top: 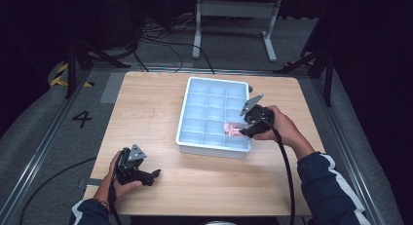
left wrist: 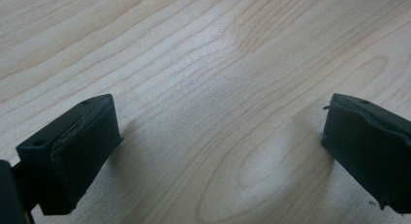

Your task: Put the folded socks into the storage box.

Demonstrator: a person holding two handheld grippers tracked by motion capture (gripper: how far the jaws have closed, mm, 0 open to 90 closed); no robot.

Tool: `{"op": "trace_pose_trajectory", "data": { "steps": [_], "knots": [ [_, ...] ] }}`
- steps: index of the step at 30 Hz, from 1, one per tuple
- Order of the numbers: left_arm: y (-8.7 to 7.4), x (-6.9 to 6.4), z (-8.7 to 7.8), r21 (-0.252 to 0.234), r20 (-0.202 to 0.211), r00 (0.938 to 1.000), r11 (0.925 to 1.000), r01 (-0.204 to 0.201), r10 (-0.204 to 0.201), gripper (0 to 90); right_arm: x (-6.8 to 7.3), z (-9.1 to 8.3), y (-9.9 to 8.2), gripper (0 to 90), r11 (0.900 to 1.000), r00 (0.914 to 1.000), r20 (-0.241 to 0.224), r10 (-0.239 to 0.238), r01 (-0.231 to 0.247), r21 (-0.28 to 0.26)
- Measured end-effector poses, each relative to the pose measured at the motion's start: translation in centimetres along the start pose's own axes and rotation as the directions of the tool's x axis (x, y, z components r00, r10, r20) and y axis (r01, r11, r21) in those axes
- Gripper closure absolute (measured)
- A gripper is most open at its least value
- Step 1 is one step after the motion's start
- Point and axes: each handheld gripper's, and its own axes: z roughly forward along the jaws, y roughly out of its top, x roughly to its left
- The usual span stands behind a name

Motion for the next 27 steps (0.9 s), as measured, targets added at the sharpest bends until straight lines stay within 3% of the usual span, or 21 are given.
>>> {"op": "trace_pose_trajectory", "data": {
  "steps": [16, 27],
  "knots": [
    [0.0, 0.0, 0.0, -0.001, -0.003, 1.0000, 1.0000, -0.004, 0.004, 0.3, 0.4, -2.0, -1.9, 46.6, 0.9959, 0.9994, 0.029, 0.019, -0.016, -0.089],
    [0.0, 0.0, 0.0, -0.001, -0.003, 1.0000, 1.0000, -0.004, 0.004, 0.3, 0.7, -2.6, -3.0, 45.7, 0.9945, 0.9984, 0.049, 0.028, -0.023, -0.102]
  ]
}}
